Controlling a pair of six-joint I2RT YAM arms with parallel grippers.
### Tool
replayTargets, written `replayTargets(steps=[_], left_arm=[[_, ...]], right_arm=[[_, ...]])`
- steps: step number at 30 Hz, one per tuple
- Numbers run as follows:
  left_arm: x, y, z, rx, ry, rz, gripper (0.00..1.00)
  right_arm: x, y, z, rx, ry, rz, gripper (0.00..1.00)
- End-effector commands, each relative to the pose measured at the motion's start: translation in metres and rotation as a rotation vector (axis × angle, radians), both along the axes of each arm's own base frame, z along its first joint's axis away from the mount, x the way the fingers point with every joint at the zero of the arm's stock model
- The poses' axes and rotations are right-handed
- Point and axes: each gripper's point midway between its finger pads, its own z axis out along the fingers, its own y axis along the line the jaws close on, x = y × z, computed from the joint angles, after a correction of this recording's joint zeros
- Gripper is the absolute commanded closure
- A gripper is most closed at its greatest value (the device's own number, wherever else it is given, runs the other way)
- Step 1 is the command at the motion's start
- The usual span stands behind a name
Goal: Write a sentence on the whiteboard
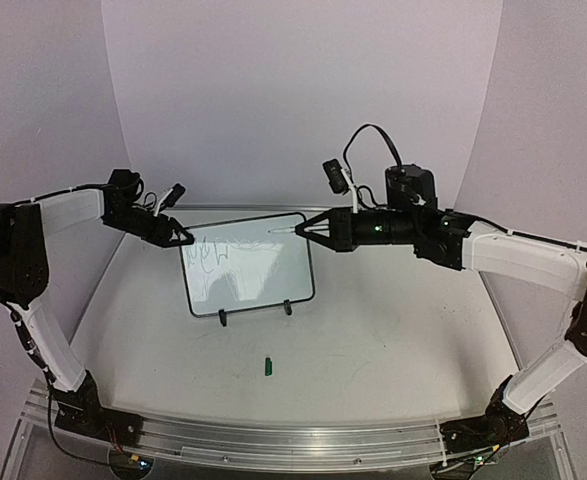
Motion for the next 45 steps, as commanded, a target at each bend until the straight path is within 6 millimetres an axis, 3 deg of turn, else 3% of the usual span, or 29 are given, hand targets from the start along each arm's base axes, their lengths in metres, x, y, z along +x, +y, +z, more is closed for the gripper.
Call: replayTargets(steps=[1,13,28,36,45], left_arm=[[-0.004,-0.005,0.019,-0.049,-0.03,-0.057,0.64],[-0.018,-0.004,0.012,-0.029,0.0,-0.081,0.85],[-0.041,-0.002,-0.004,-0.012,-0.038,-0.138,0.98],[-0.053,-0.007,0.007,-0.055,-0.016,-0.161,1.0],[-0.057,-0.005,0.002,-0.041,0.018,-0.165,1.0]], right_arm=[[-0.015,0.003,0.014,0.051,-0.018,0.076,1.0],[-0.017,0.009,-0.004,0.042,0.018,0.114,1.0],[-0.012,0.012,-0.027,0.007,0.041,0.11,1.0],[0.007,0.012,-0.034,-0.026,0.016,-0.021,1.0],[0.035,0.015,-0.043,-0.049,0.033,-0.147,1.0]])
